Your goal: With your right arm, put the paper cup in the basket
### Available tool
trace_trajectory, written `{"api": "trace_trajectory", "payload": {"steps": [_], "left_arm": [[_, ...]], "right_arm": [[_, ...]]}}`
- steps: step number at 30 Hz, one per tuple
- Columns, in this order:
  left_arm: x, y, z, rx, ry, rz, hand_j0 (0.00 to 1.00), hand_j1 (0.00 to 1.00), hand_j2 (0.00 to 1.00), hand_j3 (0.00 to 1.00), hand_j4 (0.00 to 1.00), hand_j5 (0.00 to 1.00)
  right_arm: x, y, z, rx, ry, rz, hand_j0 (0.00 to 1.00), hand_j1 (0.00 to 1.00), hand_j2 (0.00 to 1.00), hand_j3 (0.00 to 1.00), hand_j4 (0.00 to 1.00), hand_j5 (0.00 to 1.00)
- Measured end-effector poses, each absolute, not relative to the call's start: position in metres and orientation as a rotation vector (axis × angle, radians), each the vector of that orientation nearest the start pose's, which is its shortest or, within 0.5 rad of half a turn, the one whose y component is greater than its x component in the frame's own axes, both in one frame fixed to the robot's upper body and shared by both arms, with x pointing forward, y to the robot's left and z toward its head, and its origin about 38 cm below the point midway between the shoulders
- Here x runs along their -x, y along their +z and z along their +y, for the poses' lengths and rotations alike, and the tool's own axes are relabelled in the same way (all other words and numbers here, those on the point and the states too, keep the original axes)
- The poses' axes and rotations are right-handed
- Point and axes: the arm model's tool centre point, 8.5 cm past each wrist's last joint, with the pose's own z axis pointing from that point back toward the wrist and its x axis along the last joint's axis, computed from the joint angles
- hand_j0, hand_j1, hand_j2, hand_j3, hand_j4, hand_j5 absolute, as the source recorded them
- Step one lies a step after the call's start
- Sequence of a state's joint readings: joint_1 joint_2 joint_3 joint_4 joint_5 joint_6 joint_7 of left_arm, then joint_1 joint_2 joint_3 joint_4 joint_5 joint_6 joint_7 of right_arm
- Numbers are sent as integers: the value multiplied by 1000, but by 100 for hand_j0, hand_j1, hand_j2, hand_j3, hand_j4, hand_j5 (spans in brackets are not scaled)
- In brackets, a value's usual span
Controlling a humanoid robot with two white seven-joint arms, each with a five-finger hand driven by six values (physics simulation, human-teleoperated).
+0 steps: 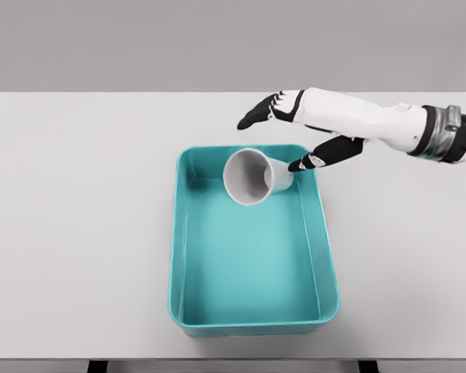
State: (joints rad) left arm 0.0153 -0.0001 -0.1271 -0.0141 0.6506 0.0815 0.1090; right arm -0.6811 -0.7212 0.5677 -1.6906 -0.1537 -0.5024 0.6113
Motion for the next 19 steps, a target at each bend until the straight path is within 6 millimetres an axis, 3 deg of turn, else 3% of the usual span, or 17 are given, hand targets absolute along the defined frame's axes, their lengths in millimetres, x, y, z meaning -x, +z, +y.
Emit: {"api": "trace_trajectory", "payload": {"steps": [7, 12, 19], "left_arm": [[18, -261, 274, -169, 523, 87, 100, 100, 100, 100, 100, 100], [18, -261, 274, -169, 523, 87, 100, 100, 100, 100, 100, 100], [9, -262, 274, -161, 521, 70, 100, 100, 100, 100, 100, 100]], "right_arm": [[-402, 309, -216, 146, -2461, 2645, 90, 90, 90, 90, 90, 90], [-402, 308, -226, 116, -2493, 2633, 99, 99, 99, 99, 99, 99], [-388, 301, -272, 8, -2605, 2544, 100, 100, 100, 100, 100, 100]]}}
